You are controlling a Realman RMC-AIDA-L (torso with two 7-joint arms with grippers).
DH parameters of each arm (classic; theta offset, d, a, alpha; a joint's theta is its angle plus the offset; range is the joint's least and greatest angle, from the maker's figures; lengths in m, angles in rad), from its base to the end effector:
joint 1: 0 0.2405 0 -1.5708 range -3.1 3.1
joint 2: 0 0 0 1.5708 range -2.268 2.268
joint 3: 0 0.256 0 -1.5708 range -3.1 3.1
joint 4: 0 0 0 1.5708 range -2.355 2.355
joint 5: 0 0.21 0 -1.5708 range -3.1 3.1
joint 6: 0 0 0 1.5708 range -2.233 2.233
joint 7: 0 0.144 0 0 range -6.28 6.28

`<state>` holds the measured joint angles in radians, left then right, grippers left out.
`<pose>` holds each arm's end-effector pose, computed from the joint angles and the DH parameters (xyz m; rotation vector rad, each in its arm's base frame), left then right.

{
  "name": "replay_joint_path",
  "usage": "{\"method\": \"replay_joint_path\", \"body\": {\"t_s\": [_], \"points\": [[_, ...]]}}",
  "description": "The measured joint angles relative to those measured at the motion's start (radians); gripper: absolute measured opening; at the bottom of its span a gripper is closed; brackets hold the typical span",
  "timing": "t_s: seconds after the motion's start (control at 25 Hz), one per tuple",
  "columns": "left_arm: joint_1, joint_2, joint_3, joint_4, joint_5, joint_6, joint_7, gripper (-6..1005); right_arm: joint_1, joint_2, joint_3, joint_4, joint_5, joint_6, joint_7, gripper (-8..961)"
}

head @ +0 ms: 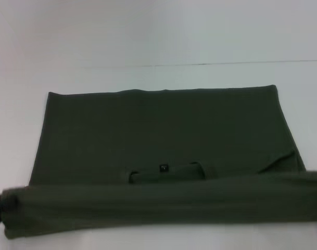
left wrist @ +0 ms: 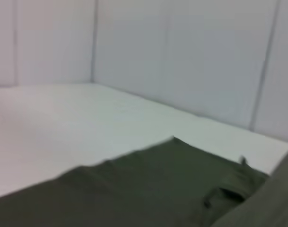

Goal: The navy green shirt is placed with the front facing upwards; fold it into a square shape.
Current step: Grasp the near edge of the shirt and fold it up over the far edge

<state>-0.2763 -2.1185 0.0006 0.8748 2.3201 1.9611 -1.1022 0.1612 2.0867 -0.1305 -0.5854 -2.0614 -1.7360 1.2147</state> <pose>-0.3531 0.2015 0.0711 -2.4140 -0.6448 -0.7009 0.3788 0.1937 0.0459 -2.1200 0.9731 0.8921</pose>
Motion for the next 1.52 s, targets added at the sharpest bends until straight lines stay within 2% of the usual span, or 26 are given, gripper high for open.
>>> {"method": "replay_joint_path", "body": {"t_s": [0.24,0.48,0.72,0.84,1.0,1.16,1.36,1.52], "points": [[-0.068,0.014,-0.057,-0.088,-0.005,-0.099,-0.039,34,0.098,-0.008,-0.006,-0.046,-0.001,0.039,0.137,50],[-0.137,-0.008,-0.059,-0.123,-0.043,-0.284,-0.087,34,0.199,-0.015,-0.014,-0.074,-0.002,0.142,0.241,50],[-0.214,-0.038,-0.050,-0.122,-0.105,-0.456,-0.131,33,0.311,-0.010,-0.087,-0.062,-0.002,0.357,0.295,50],[-0.257,-0.043,-0.041,-0.138,-0.118,-0.527,-0.132,33,0.374,0.002,-0.162,-0.029,0.003,0.518,0.294,50],[-0.310,-0.043,-0.017,-0.172,-0.150,-0.648,-0.129,34,0.411,0.003,-0.178,0.008,0.007,0.603,0.280,50],[-0.358,-0.043,0.046,-0.204,-0.180,-0.768,-0.127,34,0.441,0.002,-0.179,0.021,0.014,0.672,0.264,50],[-0.405,-0.044,0.181,-0.238,-0.257,-0.937,-0.118,34,0.468,-0.004,-0.180,0.025,0.055,0.746,0.257,50],[-0.462,-0.044,0.303,-0.281,-0.282,-1.141,-0.121,33,0.501,-0.005,-0.195,0.049,0.059,0.810,0.253,50]]}}
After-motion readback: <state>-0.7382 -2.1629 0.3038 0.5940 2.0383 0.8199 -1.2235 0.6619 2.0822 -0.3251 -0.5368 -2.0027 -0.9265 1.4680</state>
